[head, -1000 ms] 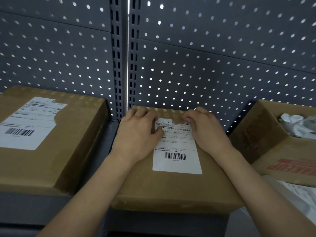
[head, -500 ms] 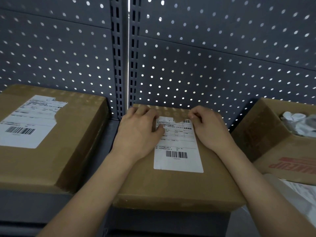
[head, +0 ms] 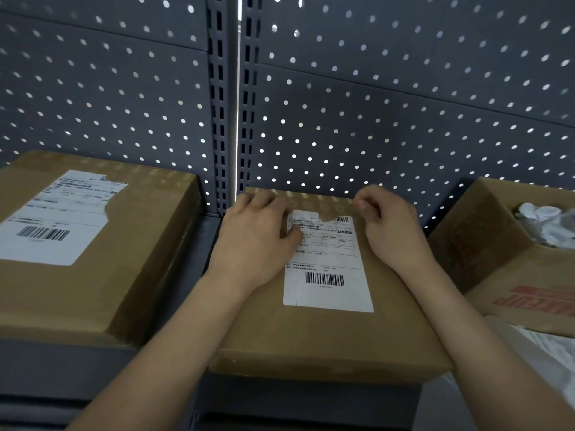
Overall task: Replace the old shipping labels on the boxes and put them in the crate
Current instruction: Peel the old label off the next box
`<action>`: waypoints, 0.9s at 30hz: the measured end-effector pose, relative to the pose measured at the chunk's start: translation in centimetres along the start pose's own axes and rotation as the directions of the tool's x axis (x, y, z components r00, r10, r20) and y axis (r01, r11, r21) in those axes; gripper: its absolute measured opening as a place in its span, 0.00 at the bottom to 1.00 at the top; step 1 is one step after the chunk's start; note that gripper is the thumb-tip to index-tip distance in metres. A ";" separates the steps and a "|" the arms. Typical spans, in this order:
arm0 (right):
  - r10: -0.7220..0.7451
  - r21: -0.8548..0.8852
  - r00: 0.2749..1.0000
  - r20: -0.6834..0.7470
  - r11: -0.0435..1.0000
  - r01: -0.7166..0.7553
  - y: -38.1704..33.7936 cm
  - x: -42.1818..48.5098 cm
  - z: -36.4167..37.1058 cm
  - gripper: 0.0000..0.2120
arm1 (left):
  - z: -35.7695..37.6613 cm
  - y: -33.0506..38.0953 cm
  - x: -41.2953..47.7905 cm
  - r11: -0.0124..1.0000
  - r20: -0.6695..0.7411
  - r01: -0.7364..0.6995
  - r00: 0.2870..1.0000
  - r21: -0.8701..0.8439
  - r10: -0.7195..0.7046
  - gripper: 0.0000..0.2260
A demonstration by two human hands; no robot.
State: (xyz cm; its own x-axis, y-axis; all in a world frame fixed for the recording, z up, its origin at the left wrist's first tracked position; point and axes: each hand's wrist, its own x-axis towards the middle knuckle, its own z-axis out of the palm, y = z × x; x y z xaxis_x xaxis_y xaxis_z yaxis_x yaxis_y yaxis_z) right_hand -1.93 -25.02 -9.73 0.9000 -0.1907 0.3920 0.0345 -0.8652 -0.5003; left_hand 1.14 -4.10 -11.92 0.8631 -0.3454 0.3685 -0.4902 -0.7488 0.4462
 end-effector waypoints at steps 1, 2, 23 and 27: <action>-0.003 -0.023 1.000 0.019 1.000 0.004 0.1 0.1 0.1 0.08 | 0.0 0.0 0.0 1.000 0.001 0.000 1.000 0.002 0.000 0.16; -0.011 -0.060 0.999 0.043 0.998 0.013 0.2 0.2 0.4 0.08 | 0.0 0.0 0.1 1.000 0.007 -0.001 1.000 0.003 0.001 0.16; -0.060 -0.121 0.991 0.121 0.990 0.075 0.2 -0.1 0.4 0.03 | 0.0 0.0 0.0 1.000 0.001 0.006 1.000 -0.014 -0.006 0.16; -0.078 -0.116 0.990 0.121 0.989 0.092 0.1 0.0 0.3 0.03 | 0.0 0.0 0.0 1.000 0.007 0.005 1.000 -0.011 -0.005 0.17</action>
State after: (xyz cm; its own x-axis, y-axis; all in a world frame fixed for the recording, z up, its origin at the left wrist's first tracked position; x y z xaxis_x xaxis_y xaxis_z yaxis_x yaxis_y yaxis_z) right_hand -1.83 -24.95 -10.05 0.9407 -0.0652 0.3329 0.0666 -0.9268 -0.3696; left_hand 1.12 -4.12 -11.88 0.8664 -0.3453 0.3606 -0.4869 -0.7442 0.4572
